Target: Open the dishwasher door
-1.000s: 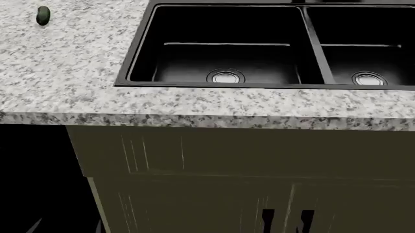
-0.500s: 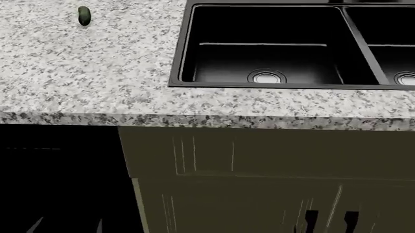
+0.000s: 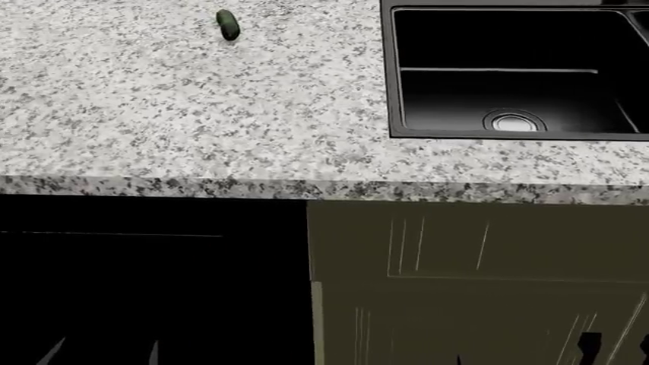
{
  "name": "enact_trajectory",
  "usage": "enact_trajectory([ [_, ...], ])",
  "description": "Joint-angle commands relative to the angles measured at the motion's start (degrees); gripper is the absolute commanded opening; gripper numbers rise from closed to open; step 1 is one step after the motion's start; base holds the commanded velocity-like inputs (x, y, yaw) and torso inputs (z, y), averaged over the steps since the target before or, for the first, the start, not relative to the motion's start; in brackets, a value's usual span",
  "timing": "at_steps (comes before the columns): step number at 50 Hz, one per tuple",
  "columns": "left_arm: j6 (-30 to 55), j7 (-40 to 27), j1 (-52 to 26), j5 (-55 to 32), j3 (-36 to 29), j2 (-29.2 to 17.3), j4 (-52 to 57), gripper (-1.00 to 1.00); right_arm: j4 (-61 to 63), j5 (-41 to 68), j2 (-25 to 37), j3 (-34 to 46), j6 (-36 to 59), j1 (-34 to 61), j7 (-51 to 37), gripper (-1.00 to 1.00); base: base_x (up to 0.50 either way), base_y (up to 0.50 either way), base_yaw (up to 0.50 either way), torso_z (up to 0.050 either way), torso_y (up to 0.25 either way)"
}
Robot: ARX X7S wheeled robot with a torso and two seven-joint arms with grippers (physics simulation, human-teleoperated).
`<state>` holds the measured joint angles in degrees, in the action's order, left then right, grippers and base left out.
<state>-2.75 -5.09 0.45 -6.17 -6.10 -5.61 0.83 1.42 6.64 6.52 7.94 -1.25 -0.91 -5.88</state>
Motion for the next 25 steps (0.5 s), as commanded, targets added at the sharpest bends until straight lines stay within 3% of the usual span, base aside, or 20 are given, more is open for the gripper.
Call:
enact_trajectory([
  [1,-0.5,-0.8,-0.3,-0.8,-0.8,-0.6,-0.5,1.0,-0.3,2.2,0.5,0.1,-0.3,-0.2,-0.1,1.0,0.0,0.0,0.0,0.0,0.0],
  [10,0.4,-1.4,-0.8,-1.9,-1.1,-0.8,-0.3,1.0,0.6,2.6,1.0,0.6,0.1,-0.2,-0.4,1.0,0.0,0.0,0.0,0.0,0.0],
  [25,2.3,-2.4,-0.8,-2.1,-2.5,-1.7,0.6,1.0,0.8,3.3,1.5,1.6,0.1,-0.2,-1.0,1.0,0.0,0.0,0.0,-0.049,0.0],
])
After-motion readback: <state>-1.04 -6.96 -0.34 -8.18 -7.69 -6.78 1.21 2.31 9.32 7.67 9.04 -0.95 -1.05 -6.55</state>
